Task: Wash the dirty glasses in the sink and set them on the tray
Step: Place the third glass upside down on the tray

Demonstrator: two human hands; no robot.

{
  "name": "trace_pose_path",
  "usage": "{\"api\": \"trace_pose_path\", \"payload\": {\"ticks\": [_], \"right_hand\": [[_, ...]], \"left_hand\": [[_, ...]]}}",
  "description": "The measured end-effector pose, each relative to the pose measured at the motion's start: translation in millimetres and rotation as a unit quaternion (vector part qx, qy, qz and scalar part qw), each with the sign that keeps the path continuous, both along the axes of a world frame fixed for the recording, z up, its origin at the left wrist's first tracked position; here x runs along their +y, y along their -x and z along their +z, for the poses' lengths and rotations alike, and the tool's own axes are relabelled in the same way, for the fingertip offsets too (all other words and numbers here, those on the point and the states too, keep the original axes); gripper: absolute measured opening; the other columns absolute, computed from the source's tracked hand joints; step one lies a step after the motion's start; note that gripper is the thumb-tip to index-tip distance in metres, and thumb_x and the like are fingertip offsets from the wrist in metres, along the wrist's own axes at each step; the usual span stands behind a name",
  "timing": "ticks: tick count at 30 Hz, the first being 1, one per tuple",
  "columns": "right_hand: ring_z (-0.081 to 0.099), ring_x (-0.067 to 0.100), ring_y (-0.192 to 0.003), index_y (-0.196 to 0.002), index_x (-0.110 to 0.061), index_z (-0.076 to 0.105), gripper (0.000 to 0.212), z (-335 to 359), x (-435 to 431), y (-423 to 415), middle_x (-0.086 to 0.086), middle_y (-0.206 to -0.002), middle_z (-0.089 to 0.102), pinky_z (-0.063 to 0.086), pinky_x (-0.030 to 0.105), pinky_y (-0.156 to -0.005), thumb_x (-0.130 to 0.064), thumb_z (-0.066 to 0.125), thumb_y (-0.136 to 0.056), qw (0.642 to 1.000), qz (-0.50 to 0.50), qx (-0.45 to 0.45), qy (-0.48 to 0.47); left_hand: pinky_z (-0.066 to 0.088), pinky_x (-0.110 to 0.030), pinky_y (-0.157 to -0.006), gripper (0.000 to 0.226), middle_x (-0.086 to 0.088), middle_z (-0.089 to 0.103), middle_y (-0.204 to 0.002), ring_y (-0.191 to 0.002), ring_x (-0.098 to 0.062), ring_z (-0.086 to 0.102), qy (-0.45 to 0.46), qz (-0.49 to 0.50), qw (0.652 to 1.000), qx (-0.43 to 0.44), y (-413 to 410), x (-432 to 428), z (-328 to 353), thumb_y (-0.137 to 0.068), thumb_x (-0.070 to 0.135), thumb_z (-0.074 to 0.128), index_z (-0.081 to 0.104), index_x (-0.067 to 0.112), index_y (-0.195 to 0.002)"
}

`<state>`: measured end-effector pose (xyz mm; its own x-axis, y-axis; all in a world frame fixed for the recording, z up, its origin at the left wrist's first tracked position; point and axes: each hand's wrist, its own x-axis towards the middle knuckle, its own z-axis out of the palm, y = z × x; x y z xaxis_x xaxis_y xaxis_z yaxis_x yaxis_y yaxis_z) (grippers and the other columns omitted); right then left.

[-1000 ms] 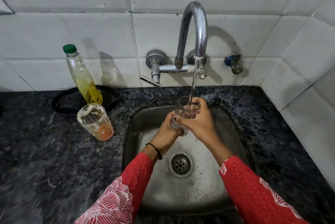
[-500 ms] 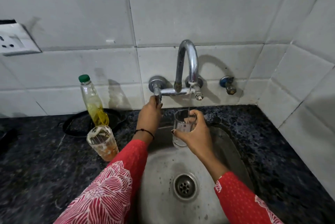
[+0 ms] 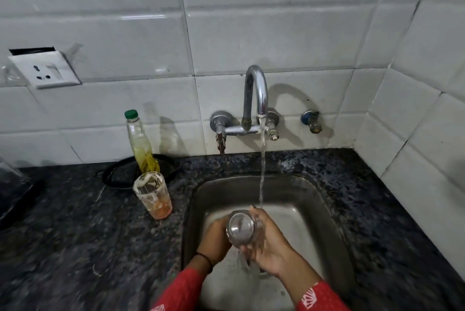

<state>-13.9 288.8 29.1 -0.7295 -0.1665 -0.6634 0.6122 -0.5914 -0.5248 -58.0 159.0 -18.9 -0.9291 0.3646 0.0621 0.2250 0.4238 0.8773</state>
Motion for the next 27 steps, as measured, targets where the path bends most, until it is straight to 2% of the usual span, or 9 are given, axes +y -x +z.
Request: {"api": "trace_pose_path", "payload": {"ticks": [5,9,13,16,18,20,22,24,27], "right_hand": [[0.068,0.023,-0.056,-0.103,0.0,0.067,0.05,-6,-3,-8,0.02,-0.085,0.073,0.052,0.025,-0.039,-0.046,0.061,-0.085,0.999,-0.032,0.006,0.005],[0.07,0.026,-0.052,-0.105,0.0,0.063,0.054,-10,-6,-11,0.024,-0.082,0.073,0.05,0.023,-0.035,-0.05,0.053,-0.089,0.995,-0.092,-0.016,0.018],[0.06,0.016,-0.043,-0.099,-0.003,0.065,0.051,-9,-27,-12,0.012,-0.066,0.067,0.042,0.02,-0.034,-0.05,0.047,-0.092,0.992,-0.096,0.01,-0.085],[0.063,0.022,-0.054,-0.106,-0.003,0.06,0.037,-4,-51,-7,0.015,-0.079,0.066,0.05,0.029,-0.042,-0.036,0.048,-0.097,0.97,-0.135,0.071,-0.19],[0.067,0.029,-0.085,-0.115,-0.014,0.048,0.019,1,-71,-2,0.015,-0.109,0.064,0.058,0.045,-0.063,-0.013,0.048,-0.096,0.921,-0.181,0.15,-0.309],[0.059,0.027,-0.107,-0.12,-0.031,0.04,0.047,10,-98,3,0.006,-0.128,0.054,0.051,0.051,-0.09,0.004,0.046,-0.089,0.844,-0.184,0.261,-0.431],[0.054,0.025,-0.114,-0.123,-0.027,0.045,0.056,23,-135,10,0.002,-0.134,0.049,0.045,0.039,-0.1,0.01,0.044,-0.082,0.767,-0.155,0.386,-0.488],[0.044,0.015,-0.123,-0.125,-0.017,0.051,0.059,34,-170,22,0.0,-0.137,0.048,0.034,0.018,-0.106,0.013,0.043,-0.075,0.695,-0.118,0.47,-0.532],[0.041,0.003,-0.121,-0.124,-0.017,0.055,0.068,53,-239,51,-0.018,-0.127,0.049,0.026,0.01,-0.107,0.018,0.046,-0.067,0.652,-0.031,0.541,-0.53]], "left_hand": [[0.038,0.0,-0.084,0.028,0.008,0.062,-0.105,-0.095,0.024,0.053,-0.021,-0.007,1.0,-0.008,-21,-1,11,-0.081,0.003,0.058,0.059,0.022,-0.102],[0.041,-0.012,-0.095,0.058,0.014,0.059,-0.12,-0.112,0.008,0.055,-0.088,-0.053,0.992,-0.074,-40,-11,16,-0.077,-0.009,0.059,0.046,0.02,-0.126],[0.045,-0.014,-0.09,0.056,0.006,0.063,-0.116,-0.108,0.003,0.06,-0.149,-0.031,0.985,-0.077,-40,-23,27,-0.07,0.008,0.072,0.05,0.021,-0.12],[0.047,-0.015,-0.085,0.057,0.001,0.065,-0.113,-0.101,0.001,0.063,-0.16,0.013,0.985,-0.057,-31,-41,37,-0.066,0.009,0.078,0.054,0.021,-0.116],[0.047,-0.015,-0.085,0.06,0.0,0.065,-0.115,-0.102,0.001,0.063,-0.173,0.04,0.983,-0.048,-24,-62,43,-0.068,0.001,0.08,0.053,0.019,-0.119],[0.046,-0.016,-0.087,0.063,0.001,0.067,-0.116,-0.104,-0.002,0.063,-0.19,0.062,0.979,-0.031,-19,-88,53,-0.064,0.008,0.082,0.055,0.016,-0.12],[0.045,-0.017,-0.09,0.064,0.002,0.066,-0.117,-0.106,-0.001,0.061,-0.205,0.087,0.975,-0.011,-13,-125,68,-0.063,0.008,0.082,0.055,0.013,-0.121],[0.045,-0.017,-0.092,0.066,0.005,0.065,-0.117,-0.107,0.0,0.06,-0.204,0.099,0.974,0.015,-6,-165,87,-0.066,-0.004,0.08,0.054,0.012,-0.124],[0.043,-0.011,-0.089,0.067,0.021,0.067,-0.111,-0.106,0.007,0.059,-0.191,0.117,0.973,0.052,5,-243,104,-0.067,-0.013,0.075,0.053,0.02,-0.121]]}}
